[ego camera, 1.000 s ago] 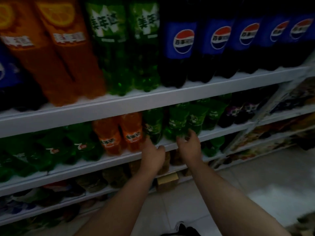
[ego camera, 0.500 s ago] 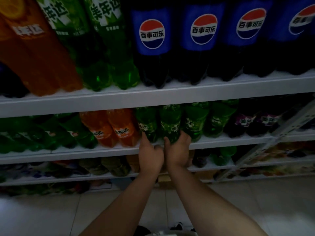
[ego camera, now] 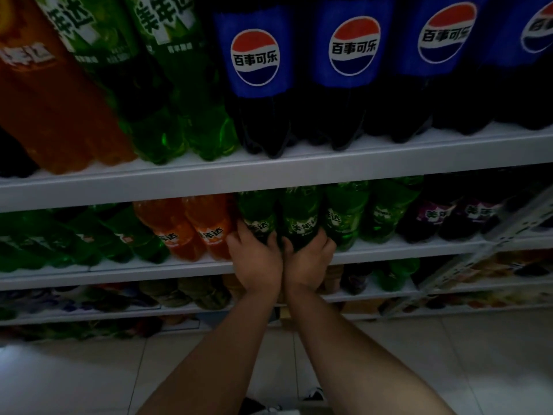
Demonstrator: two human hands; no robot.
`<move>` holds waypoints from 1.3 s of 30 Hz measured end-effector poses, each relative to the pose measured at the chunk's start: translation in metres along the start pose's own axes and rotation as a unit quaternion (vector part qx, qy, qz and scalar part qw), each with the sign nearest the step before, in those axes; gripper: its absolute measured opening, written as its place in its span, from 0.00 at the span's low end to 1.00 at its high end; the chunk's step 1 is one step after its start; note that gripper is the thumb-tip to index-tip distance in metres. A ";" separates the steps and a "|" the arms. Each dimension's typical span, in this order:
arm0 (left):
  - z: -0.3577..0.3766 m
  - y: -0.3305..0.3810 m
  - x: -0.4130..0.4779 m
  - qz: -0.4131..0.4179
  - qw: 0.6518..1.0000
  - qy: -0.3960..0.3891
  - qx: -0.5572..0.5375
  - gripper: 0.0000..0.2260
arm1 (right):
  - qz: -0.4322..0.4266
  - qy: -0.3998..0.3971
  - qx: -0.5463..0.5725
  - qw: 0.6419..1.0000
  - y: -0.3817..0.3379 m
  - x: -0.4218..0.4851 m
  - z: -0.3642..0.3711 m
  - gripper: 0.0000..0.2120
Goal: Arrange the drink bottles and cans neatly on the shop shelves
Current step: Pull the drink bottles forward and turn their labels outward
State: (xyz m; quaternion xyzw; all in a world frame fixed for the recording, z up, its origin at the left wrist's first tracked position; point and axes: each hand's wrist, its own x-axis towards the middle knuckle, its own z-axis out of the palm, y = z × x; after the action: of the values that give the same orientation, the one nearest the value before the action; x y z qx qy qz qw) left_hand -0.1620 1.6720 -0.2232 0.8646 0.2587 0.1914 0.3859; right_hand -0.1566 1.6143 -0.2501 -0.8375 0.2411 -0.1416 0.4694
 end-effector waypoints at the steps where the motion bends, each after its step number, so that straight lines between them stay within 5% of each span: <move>1: 0.000 -0.002 0.000 0.002 1.000 -0.003 0.005 0.28 | 0.000 -0.001 -0.005 1.000 0.000 0.000 -0.001 0.36; 6: -0.001 -0.014 0.005 0.039 0.999 -0.021 -0.013 0.26 | -0.058 0.000 -0.046 0.997 0.009 -0.002 -0.006 0.34; 13: -0.001 -0.017 0.000 0.046 0.998 0.009 -0.036 0.25 | -0.033 0.018 -0.015 0.999 0.006 -0.004 0.000 0.33; 19: -0.001 -0.013 0.005 0.063 0.997 -0.012 -0.038 0.33 | -0.060 0.001 -0.032 0.998 0.010 -0.004 -0.008 0.32; 26: -0.002 -0.013 -0.001 0.079 0.996 -0.007 -0.035 0.32 | -0.100 0.129 0.004 0.987 0.035 0.028 -0.053 0.32; 31: -0.003 -0.014 0.006 0.062 0.997 -0.027 -0.040 0.31 | -0.086 0.042 -0.061 0.994 0.029 0.060 -0.064 0.43; 39: -0.016 -0.019 -0.022 0.076 0.997 0.001 -0.024 0.28 | -0.151 -0.021 -0.063 0.986 0.046 0.073 -0.080 0.36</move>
State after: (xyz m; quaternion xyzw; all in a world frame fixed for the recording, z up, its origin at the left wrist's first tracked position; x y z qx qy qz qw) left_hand -0.1935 1.6782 -0.2306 0.8722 0.1874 0.2270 0.3907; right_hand -0.1446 1.4976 -0.2473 -0.8950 0.1107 -0.1778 0.3937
